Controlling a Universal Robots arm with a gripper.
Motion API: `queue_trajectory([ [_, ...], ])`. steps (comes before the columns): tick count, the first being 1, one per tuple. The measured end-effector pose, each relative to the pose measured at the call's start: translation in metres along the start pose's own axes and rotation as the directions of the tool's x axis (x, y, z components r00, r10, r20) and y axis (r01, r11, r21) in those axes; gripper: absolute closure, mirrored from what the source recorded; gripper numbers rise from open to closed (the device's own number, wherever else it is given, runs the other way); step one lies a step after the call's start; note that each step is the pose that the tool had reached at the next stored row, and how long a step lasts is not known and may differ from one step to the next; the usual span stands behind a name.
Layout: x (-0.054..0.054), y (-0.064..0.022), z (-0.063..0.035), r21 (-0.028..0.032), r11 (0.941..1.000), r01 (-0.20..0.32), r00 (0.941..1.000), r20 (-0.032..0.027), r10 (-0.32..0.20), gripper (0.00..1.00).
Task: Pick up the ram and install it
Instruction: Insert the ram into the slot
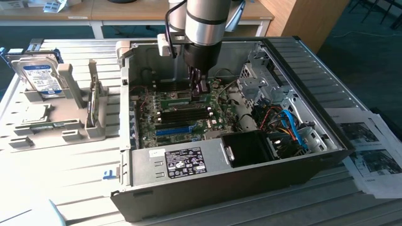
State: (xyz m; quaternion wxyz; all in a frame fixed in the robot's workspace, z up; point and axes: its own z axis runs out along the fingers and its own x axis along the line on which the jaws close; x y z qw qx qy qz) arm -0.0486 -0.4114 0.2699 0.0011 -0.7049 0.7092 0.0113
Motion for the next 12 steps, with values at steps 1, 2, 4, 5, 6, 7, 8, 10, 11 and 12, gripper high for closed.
queue_trajectory([
  [1,0.0,0.0,0.0016,0.0,1.0,0.0,1.0,-0.0001,0.0,0.88],
  [2,0.0001,-0.0001,0.0032,-0.0001,1.0,0.0,1.0,0.0,0.0,0.88],
  [4,0.0001,-0.0001,0.0063,0.0,1.0,0.0,1.0,0.0,0.0,0.88],
  [5,0.0001,-0.0001,0.0073,0.0,1.0,0.0,1.0,0.0,0.0,0.88],
  [6,0.0001,-0.0001,0.0075,-0.0001,1.0,0.0,1.0,-0.0001,0.0,0.88],
  [7,0.0001,-0.0001,0.0075,-0.0001,1.0,0.0,1.0,-0.0001,0.0,0.88],
  [8,0.0001,-0.0001,0.0075,-0.0001,1.0,0.0,1.0,-0.0001,0.0,0.88],
  [10,0.0001,-0.0001,0.0075,-0.0001,1.0,0.0,1.0,-0.0002,0.0,0.88],
  [11,0.0002,-0.0004,0.0075,-0.0001,1.0,0.0,1.0,-0.0001,0.0,0.88],
  [12,0.0001,-0.0009,0.0076,0.0,1.0,0.0,1.0,0.0,0.0,0.88],
])
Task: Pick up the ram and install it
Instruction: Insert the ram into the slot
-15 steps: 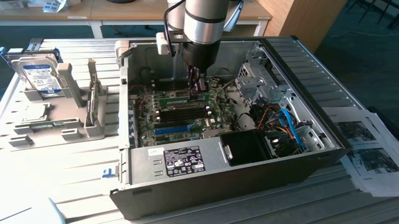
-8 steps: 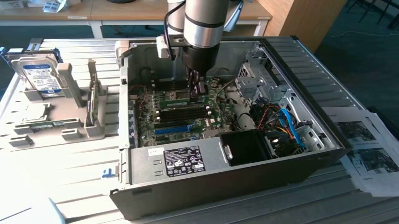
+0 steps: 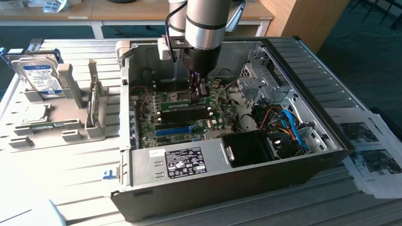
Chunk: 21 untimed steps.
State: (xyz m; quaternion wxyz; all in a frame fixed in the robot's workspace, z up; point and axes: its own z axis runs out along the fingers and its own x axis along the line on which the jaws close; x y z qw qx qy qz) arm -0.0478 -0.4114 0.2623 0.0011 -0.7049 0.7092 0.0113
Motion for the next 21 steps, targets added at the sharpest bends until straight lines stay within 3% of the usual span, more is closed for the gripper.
queue_trajectory([
  [10,0.0,-0.0027,0.0017,0.0002,1.0,0.0,1.0,0.0,0.0,0.88],
  [21,0.0,-0.0029,0.0167,0.0013,1.0,0.0,1.0,-0.0001,0.0,0.88],
])
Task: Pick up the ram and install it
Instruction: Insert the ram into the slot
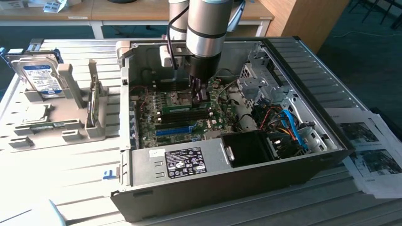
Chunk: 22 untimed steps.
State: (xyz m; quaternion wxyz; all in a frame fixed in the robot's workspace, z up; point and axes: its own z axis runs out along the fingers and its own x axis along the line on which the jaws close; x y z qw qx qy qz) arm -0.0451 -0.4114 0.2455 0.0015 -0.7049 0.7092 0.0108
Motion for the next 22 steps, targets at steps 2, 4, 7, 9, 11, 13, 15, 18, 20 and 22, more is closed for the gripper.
queue_trajectory([
  [2,0.0,0.0,0.0,0.0,1.0,0.0,1.0,0.0,0.0,0.88],
  [4,0.0,0.0,0.0,0.0001,1.0,0.0,1.0,0.0,0.0,0.88],
  [7,0.0,0.0,0.0001,0.0001,1.0,-0.002,1.0,0.0001,0.002,0.88],
  [9,0.0,0.0,0.0002,0.0001,1.0,-0.003,1.0,0.0001,0.003,0.88],
  [11,0.0,0.0,0.0003,0.0002,1.0,-0.006,1.0,0.0002,0.006,0.88],
  [13,0.0,0.0,0.0005,0.0002,0.9999,-0.01,0.9999,0.0002,0.01,0.88],
  [15,0.0,0.0,0.0006,0.0003,0.9999,-0.015,0.9999,0.0002,0.015,0.88],
  [18,0.0,0.0,0.0007,0.0003,0.9999,-0.016,0.9999,0.0003,0.016,0.88],
  [20,0.0,0.0,0.0007,0.0004,0.9999,-0.016,0.9999,0.0003,0.016,0.88],
  [22,0.0,0.0,0.0009,0.0003,0.9999,-0.016,0.9999,0.0003,0.016,0.88],
])
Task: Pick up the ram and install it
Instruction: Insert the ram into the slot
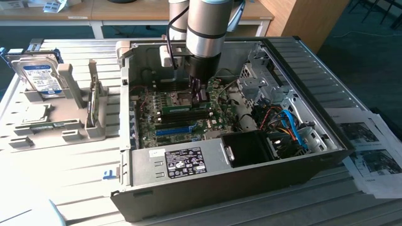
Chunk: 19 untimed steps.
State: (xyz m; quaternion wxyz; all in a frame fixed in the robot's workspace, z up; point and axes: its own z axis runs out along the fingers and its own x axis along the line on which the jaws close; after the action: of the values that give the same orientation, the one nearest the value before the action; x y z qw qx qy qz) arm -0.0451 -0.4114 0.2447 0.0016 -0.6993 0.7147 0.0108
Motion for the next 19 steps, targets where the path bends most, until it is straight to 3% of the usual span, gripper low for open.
queue_trajectory([
  [19,0.0001,-0.0001,0.006,0.0,1.0,0.0,1.0,0.0,0.0,0.88],
])
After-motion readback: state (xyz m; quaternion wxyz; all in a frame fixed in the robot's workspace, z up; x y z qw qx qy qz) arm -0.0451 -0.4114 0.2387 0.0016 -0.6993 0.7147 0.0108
